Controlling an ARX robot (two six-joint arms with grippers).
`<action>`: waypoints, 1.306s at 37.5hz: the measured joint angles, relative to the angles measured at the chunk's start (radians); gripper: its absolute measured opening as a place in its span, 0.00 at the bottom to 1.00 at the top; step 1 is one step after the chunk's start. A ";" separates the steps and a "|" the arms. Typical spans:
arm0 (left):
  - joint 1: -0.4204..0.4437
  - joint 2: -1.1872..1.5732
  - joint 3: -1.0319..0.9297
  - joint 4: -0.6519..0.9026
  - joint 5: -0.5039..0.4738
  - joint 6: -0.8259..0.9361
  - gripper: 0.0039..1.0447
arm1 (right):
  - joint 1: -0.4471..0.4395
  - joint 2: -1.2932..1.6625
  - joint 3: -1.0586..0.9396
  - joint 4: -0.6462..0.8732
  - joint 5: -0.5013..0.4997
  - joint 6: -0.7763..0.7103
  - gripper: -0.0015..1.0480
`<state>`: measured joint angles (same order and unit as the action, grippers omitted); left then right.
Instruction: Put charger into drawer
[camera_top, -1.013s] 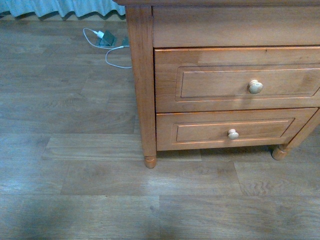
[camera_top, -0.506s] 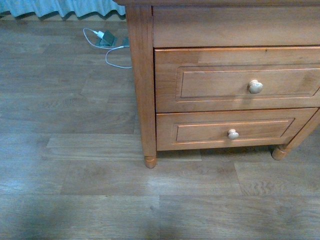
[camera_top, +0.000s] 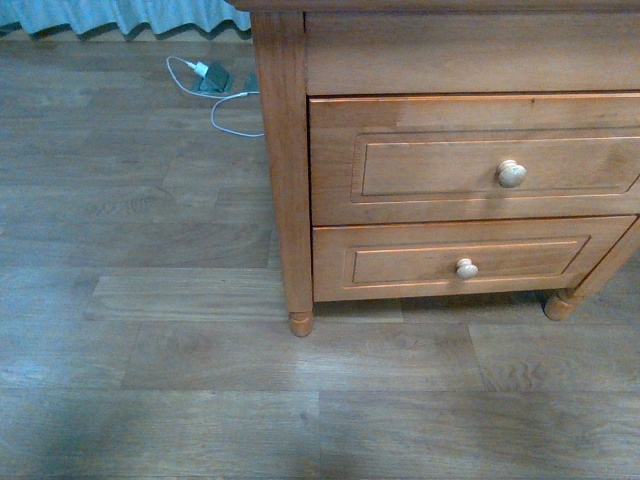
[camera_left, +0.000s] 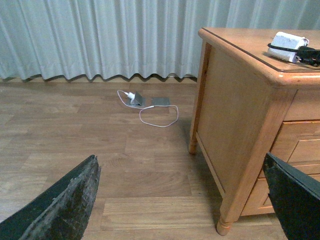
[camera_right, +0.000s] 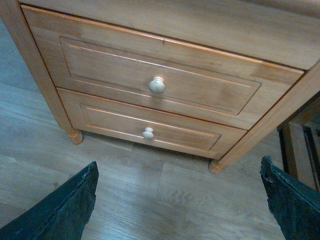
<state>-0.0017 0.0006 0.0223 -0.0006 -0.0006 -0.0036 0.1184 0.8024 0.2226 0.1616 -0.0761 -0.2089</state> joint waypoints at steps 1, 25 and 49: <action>0.000 0.000 0.000 0.000 0.000 0.000 0.94 | 0.021 0.063 0.014 0.035 0.022 0.013 0.91; 0.000 0.000 0.000 0.000 0.000 0.000 0.94 | 0.213 1.015 0.478 0.294 0.315 0.259 0.91; 0.000 0.000 0.000 0.000 0.000 0.000 0.94 | 0.188 1.229 0.690 0.297 0.355 0.292 0.91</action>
<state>-0.0017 0.0006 0.0227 -0.0006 -0.0006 -0.0036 0.3061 2.0315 0.9123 0.4583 0.2790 0.0830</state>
